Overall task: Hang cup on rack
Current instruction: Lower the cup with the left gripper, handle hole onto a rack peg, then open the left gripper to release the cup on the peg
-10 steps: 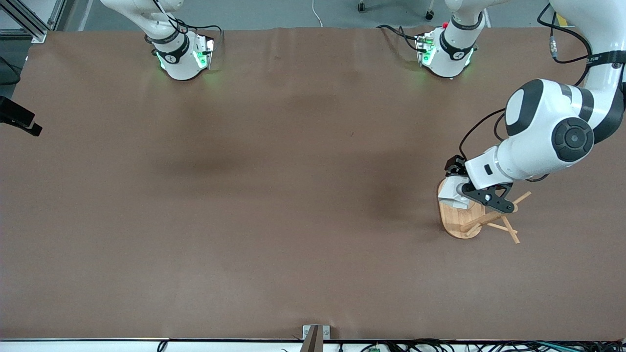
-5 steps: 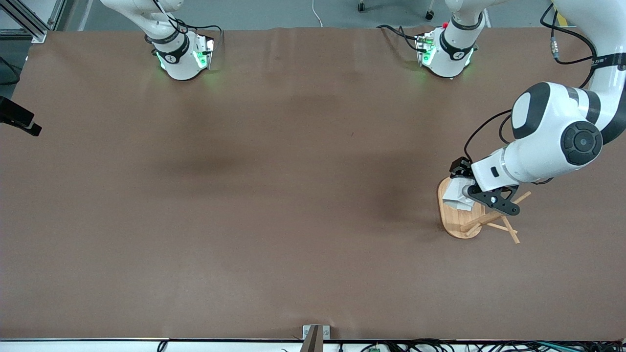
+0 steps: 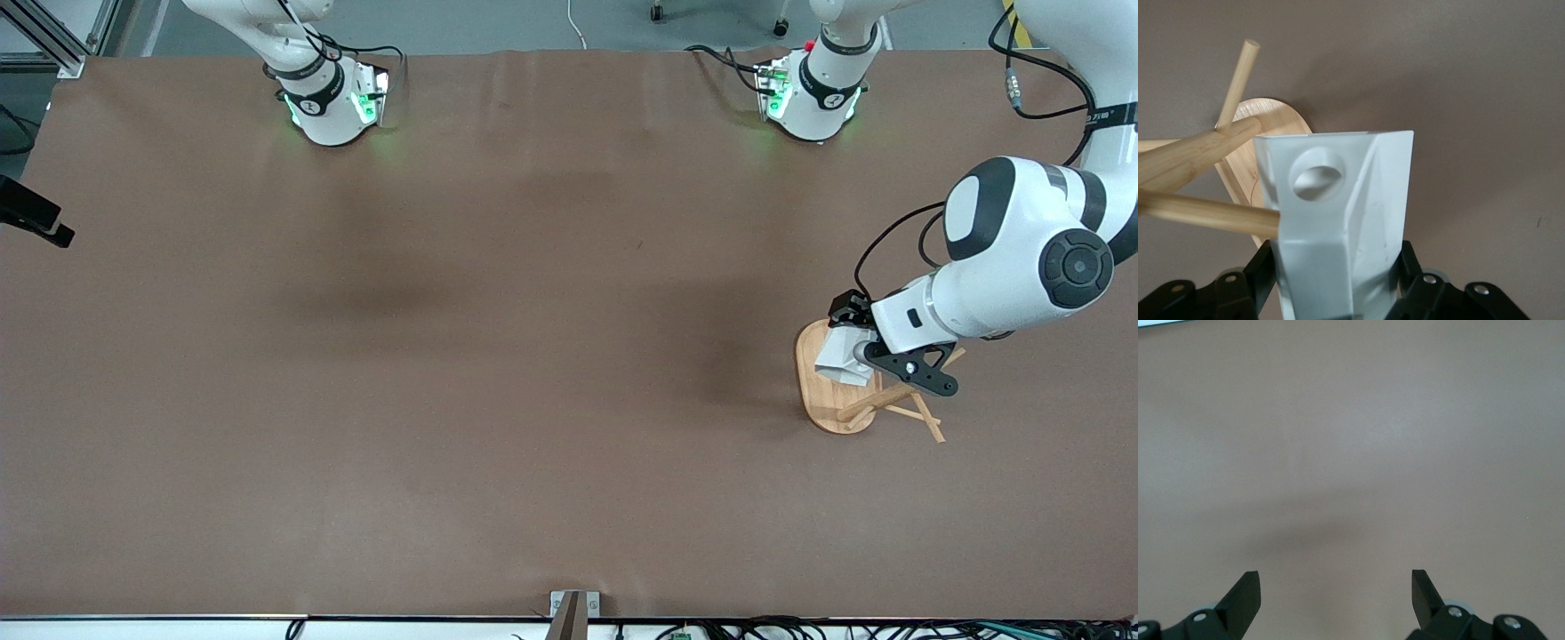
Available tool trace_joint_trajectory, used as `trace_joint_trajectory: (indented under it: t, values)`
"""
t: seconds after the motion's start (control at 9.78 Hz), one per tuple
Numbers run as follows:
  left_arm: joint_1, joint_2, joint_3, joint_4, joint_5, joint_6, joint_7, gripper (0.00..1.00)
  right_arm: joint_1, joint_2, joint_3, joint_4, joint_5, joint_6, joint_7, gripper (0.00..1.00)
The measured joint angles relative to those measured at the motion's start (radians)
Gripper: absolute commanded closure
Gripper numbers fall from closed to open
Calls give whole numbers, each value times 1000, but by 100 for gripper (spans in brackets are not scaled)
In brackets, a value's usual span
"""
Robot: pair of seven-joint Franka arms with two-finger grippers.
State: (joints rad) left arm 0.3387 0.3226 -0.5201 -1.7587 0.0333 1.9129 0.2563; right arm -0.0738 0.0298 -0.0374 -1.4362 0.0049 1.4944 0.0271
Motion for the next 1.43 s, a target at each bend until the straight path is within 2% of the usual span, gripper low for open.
trace_joint_trajectory:
  t: [0.41,0.51,0.61,0.72,0.82,1.43]
  values:
    - [7,11,0,6,0,8,14,94,-9,1,0,0,0,0,0,0]
    - [8,12,0,6,0,8,17,77,-12,1,0,0,0,0,0,0]
    - [10,12,0,7,0,8,20,26,-12,1,0,0,0,0,0,0]
    - [19,12,0,9,0,8,21,24,-12,1,0,0,0,0,0,0]
    - [34,12,0,11,0,8,25,0,-12,1,0,0,0,0,0,0]
    - [45,12,-10,61,0,8,35,0,-14,1,0,0,0,-1,0,0]
